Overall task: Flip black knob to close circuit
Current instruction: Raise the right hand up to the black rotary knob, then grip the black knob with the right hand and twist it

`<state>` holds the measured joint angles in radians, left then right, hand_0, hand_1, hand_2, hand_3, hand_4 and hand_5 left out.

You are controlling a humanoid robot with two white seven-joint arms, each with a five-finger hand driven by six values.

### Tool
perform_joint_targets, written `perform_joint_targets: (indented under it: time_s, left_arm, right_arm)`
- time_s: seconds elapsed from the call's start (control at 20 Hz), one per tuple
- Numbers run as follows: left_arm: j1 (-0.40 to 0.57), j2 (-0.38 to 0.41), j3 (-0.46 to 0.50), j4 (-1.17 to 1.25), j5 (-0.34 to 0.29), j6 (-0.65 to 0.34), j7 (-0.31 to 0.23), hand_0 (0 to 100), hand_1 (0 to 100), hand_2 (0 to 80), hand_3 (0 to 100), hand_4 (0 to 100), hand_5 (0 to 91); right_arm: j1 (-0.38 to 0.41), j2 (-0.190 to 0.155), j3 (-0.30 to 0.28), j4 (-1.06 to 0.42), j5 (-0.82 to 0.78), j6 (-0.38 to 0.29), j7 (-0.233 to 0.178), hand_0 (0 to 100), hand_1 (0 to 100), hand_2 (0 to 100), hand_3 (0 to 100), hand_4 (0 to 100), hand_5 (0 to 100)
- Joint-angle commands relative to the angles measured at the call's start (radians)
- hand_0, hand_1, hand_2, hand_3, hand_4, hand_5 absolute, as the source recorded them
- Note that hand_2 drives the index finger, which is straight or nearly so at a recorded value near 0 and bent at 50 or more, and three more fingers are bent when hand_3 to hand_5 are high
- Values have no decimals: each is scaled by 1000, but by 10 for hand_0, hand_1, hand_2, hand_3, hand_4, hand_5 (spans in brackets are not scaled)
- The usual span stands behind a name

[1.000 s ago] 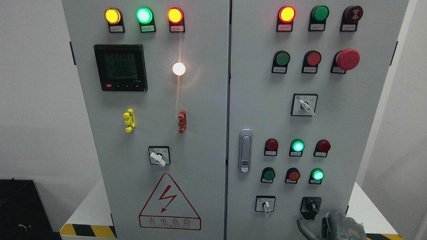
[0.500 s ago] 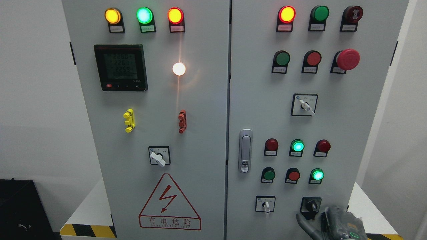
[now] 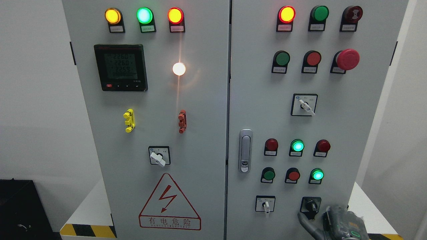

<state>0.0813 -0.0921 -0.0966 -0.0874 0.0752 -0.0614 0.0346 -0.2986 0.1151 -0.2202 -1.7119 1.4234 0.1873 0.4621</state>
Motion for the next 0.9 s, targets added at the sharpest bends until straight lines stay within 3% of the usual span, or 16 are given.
perform_joint_targets:
  time_s: [0.0, 0.85]
  left_arm:
    - [0, 0, 0, 0, 0, 0, 1, 120, 556, 0, 0, 0, 0]
    - [0, 0, 0, 0, 0, 0, 1, 120, 556, 0, 0, 0, 0]
  right_arm:
    - [-14, -8, -30, 26, 0, -5, -3, 0, 0, 893, 1000, 915, 907]
    - [-19, -9, -70, 26, 0, -12, -6, 0, 0, 890, 1000, 911, 906]
